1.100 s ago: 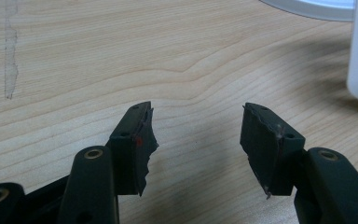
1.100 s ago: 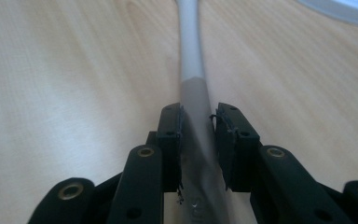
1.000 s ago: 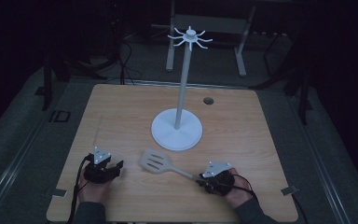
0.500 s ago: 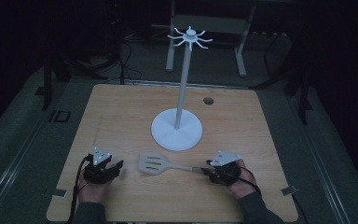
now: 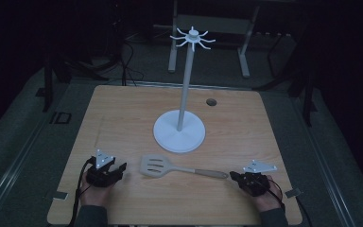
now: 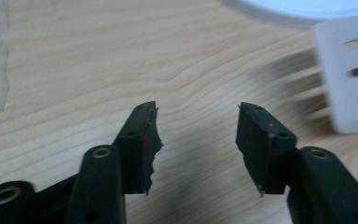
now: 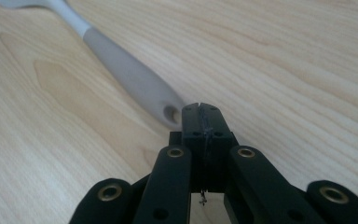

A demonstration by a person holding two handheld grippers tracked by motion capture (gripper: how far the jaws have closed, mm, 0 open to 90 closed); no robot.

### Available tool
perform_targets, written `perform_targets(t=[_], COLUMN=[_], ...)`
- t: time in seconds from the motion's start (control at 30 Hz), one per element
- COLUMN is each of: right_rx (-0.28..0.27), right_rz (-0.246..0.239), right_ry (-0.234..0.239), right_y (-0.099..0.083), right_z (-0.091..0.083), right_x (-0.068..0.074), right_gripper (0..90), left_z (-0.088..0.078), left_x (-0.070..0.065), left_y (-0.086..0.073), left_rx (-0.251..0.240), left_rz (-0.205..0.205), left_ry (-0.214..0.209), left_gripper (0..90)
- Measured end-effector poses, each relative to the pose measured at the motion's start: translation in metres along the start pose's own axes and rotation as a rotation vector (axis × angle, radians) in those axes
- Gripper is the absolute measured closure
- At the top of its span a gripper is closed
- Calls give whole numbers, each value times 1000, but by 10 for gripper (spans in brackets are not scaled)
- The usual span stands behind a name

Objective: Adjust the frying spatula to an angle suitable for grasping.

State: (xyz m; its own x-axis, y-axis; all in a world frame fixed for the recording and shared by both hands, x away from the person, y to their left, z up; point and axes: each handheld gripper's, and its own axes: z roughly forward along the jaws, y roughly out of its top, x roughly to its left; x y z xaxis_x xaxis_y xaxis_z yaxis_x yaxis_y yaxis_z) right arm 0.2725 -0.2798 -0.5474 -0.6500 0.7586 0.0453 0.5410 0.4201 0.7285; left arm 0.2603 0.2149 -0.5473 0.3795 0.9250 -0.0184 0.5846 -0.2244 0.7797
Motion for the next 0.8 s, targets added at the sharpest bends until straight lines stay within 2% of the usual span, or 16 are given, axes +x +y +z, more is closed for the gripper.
perform_targets(t=[0.07,0.17,0.33,0.53,0.67,0.8], right_rx=[-2,-9,-8,-13,-8,4], right_rz=[5,4,-17,-34,-42,-44], right_ry=[-3,-5,1,30,40,47], right_y=[-1,0,1,0,-1,-1], right_z=[0,0,1,1,4,6], right_x=[-1,-1,1,3,3,3], right_gripper=[898,897,859,778,654,614], left_z=[-4,-10,-14,1,14,27], left_x=[-5,-16,-35,-54,-63,-66], left_y=[3,10,25,35,39,41], left_rx=[-28,-64,-95,-62,-25,21], left_rz=[15,60,141,207,248,261], left_ry=[-23,-46,-93,-141,-161,-174], left_gripper=[535,588,681,778,836,890])
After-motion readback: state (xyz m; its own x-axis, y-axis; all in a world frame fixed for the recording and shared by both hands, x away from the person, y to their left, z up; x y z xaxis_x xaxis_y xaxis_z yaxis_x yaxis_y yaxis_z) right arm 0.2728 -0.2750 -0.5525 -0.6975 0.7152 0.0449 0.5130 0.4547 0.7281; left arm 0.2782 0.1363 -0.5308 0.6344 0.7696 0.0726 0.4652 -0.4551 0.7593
